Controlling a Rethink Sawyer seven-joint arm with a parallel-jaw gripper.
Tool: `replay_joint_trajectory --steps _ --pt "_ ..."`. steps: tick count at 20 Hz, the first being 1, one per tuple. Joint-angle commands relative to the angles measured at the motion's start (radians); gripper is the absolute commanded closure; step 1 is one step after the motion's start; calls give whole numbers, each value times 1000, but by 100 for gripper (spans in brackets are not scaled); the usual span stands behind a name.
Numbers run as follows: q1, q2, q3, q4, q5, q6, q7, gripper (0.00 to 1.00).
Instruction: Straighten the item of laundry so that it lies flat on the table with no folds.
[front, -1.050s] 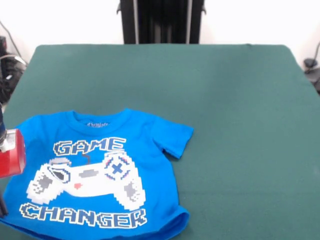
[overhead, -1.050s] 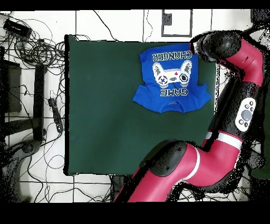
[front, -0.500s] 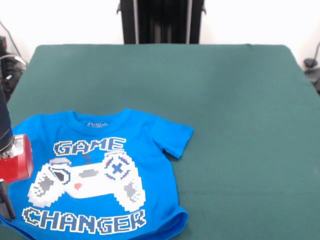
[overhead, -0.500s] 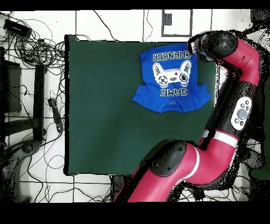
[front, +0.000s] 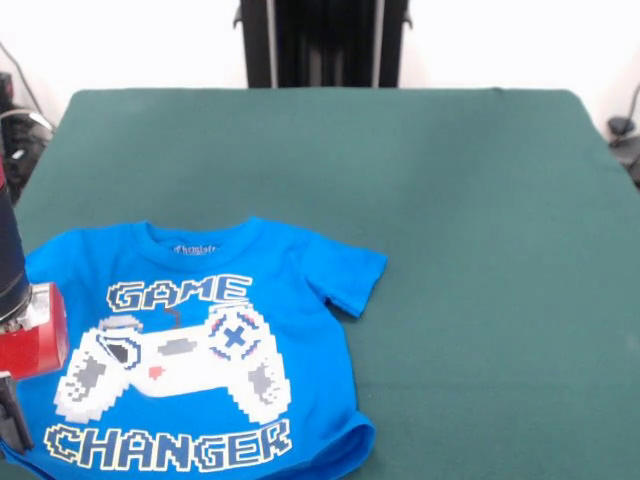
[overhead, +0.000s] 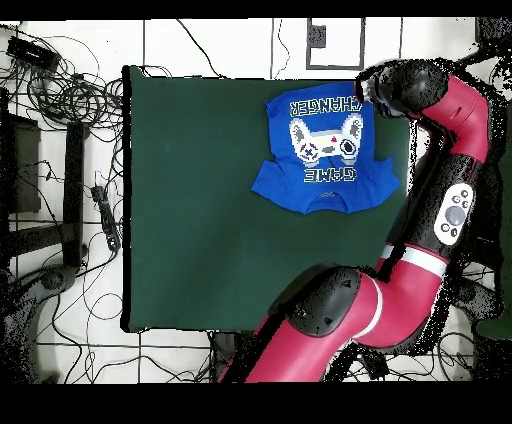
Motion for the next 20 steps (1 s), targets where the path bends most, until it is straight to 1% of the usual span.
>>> replay_joint_trajectory --steps 1,8,15,20 --pt "17 -8 227 58 -125 143 -367 100" --pt "-13 -11 368 55 -253 170 -395 100" --pt "-51 -5 568 44 -439 218 -438 100" --pt "-86 9 744 24 -621 250 -469 100"
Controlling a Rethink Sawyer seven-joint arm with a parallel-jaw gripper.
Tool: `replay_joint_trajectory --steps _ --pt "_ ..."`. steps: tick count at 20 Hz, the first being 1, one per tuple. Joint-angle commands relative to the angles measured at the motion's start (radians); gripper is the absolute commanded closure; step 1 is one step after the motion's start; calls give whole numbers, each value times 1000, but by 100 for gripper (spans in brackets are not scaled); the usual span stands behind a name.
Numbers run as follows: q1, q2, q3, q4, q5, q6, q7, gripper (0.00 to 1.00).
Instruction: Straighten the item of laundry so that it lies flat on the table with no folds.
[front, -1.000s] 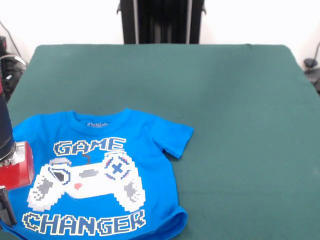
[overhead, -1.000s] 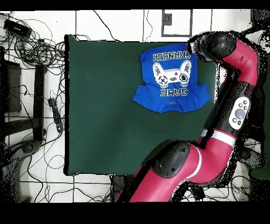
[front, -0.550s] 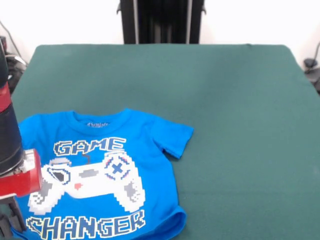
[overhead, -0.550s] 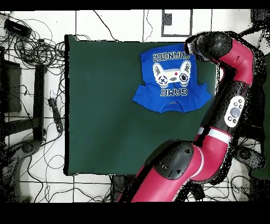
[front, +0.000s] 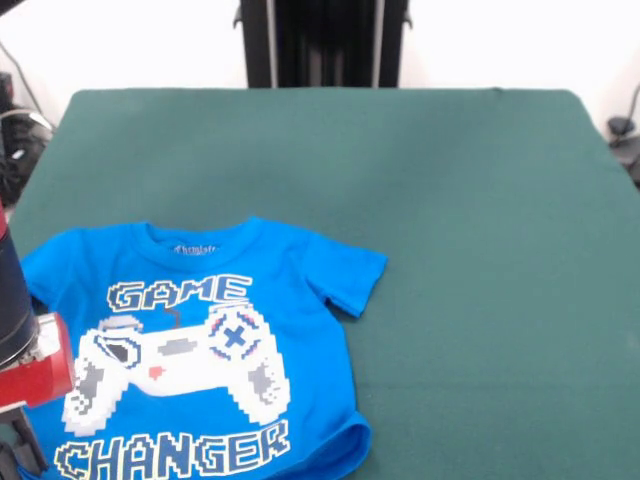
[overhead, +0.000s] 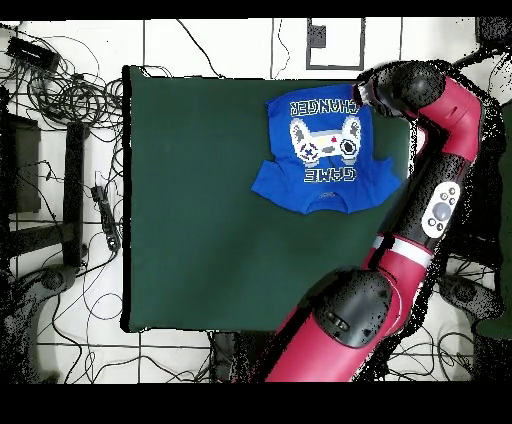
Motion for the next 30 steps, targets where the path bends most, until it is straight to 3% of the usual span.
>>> replay_joint_trajectory --steps 1,6,14,30 --pt "-7 10 334 26 -239 144 -321 100" --pt "-40 26 507 10 -414 163 -346 100" --pt "-66 40 657 10 -563 180 -365 100" --pt "-94 58 786 19 -694 188 -362 100"
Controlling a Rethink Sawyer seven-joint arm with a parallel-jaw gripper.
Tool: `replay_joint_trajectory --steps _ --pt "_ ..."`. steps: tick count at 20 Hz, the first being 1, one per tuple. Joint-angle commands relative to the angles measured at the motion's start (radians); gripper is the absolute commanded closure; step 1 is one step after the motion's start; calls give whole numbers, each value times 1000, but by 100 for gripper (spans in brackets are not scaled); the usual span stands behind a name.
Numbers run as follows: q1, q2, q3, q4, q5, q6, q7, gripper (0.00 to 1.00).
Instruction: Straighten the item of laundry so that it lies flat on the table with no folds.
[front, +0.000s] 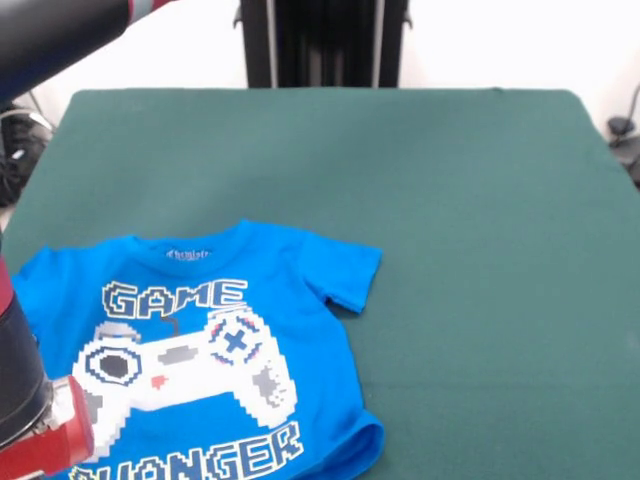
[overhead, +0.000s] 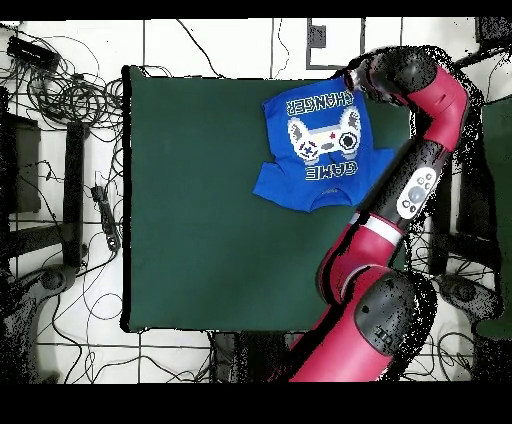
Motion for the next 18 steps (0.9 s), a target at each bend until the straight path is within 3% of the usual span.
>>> replay_joint_trajectory --steps 1,14,15,18 --pt "10 3 98 29 -88 110 -292 100" --pt "-1 10 92 51 -66 100 -278 100" --pt "-4 11 95 52 -64 100 -264 0" --pt "-2 2 69 61 -62 99 -229 0"
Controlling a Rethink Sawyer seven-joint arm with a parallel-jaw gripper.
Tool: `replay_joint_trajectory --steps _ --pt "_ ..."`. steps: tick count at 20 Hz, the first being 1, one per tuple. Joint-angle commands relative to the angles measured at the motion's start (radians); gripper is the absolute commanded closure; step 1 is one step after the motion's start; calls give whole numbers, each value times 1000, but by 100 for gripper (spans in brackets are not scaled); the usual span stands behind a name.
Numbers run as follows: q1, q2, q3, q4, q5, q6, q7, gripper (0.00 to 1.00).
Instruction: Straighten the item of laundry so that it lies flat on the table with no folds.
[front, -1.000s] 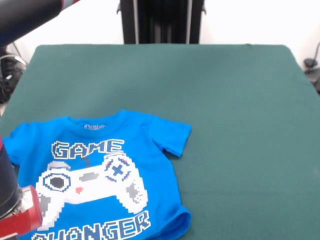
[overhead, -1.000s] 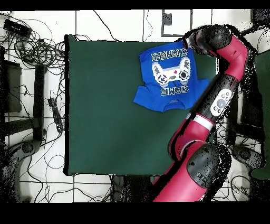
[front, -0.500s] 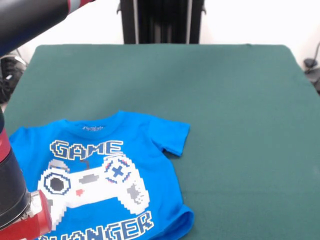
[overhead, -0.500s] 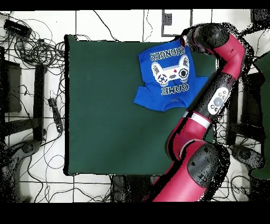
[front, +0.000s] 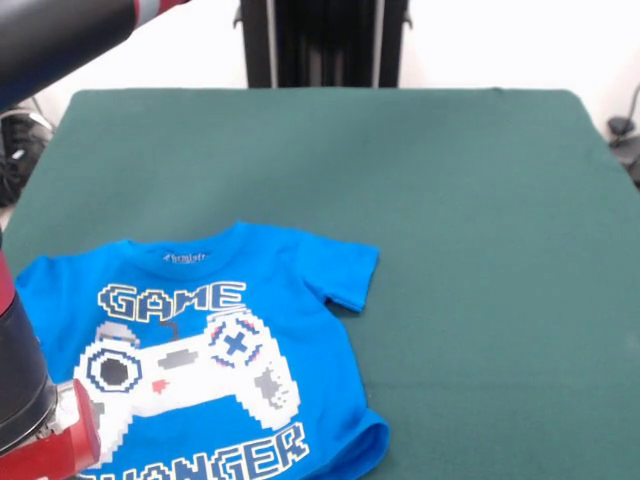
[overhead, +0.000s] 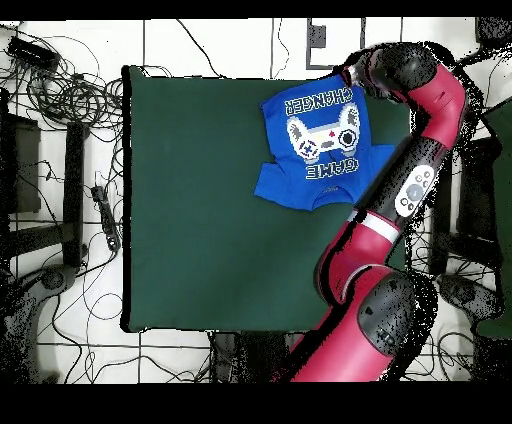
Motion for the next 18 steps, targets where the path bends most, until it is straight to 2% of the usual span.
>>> replay_joint_trajectory --steps 1,7,12,14,18 --pt "11 -3 8 50 -53 120 -219 0" --pt "2 14 -7 59 -26 104 -164 0" --pt "-3 -12 -92 107 28 108 -64 0" --pt "-11 -45 -171 170 85 105 24 0" --pt "-53 -131 -353 379 233 65 260 0"
